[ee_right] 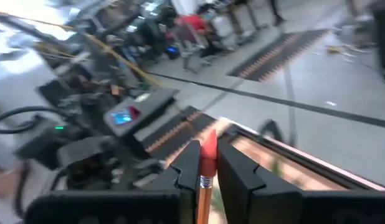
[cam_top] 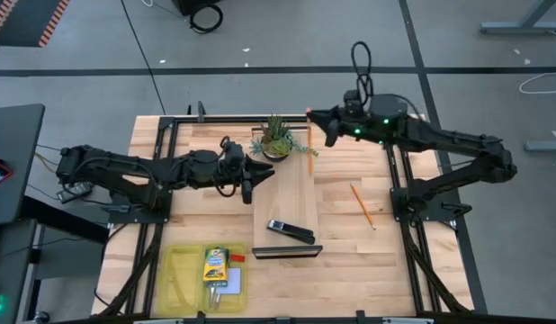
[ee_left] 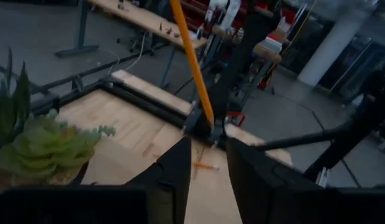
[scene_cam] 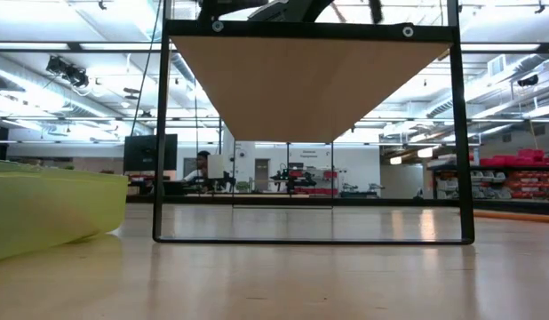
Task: Pack school essentials
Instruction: Put the pencil with the pencil top eraser into the supply box
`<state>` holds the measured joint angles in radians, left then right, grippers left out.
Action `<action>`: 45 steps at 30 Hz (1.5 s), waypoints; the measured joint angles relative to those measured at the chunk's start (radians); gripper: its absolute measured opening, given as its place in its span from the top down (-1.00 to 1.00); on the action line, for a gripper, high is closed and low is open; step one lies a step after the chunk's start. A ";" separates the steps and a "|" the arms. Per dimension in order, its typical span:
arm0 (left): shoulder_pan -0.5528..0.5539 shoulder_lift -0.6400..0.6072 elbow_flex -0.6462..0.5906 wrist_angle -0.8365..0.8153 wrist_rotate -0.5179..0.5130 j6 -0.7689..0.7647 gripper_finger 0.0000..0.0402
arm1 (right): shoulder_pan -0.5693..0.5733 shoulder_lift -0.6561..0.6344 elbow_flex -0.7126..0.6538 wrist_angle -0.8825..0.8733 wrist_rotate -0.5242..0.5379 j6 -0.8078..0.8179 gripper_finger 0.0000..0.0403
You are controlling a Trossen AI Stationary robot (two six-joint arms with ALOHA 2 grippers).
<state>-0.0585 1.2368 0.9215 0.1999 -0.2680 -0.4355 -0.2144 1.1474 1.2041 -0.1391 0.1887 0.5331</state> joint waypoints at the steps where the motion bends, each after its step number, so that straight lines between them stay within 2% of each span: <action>1: 0.002 0.011 0.001 0.032 0.000 0.000 0.44 | 0.012 0.017 0.000 0.038 -0.007 -0.008 0.76; 5: 0.006 0.032 0.002 0.078 0.000 0.002 0.33 | 0.050 0.074 0.000 0.140 -0.027 -0.036 0.76; 12: 0.022 0.062 0.001 0.090 0.000 -0.029 0.01 | 0.097 0.135 0.000 0.257 -0.041 -0.090 0.76; 17: 0.034 0.094 0.002 0.156 0.001 -0.053 -0.05 | 0.119 0.169 0.000 0.310 -0.041 -0.142 0.76; 29: 0.039 0.131 0.002 0.255 0.000 -0.083 0.20 | 0.147 0.207 -0.001 0.371 -0.041 -0.293 0.76; 45: 0.049 0.132 0.002 0.260 0.000 -0.130 0.70 | 0.152 0.220 -0.001 0.386 -0.040 -0.347 0.76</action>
<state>-0.0093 1.3685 0.9234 0.4603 -0.2677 -0.5657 -0.0620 1.3674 1.2030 0.2470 0.1486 0.1858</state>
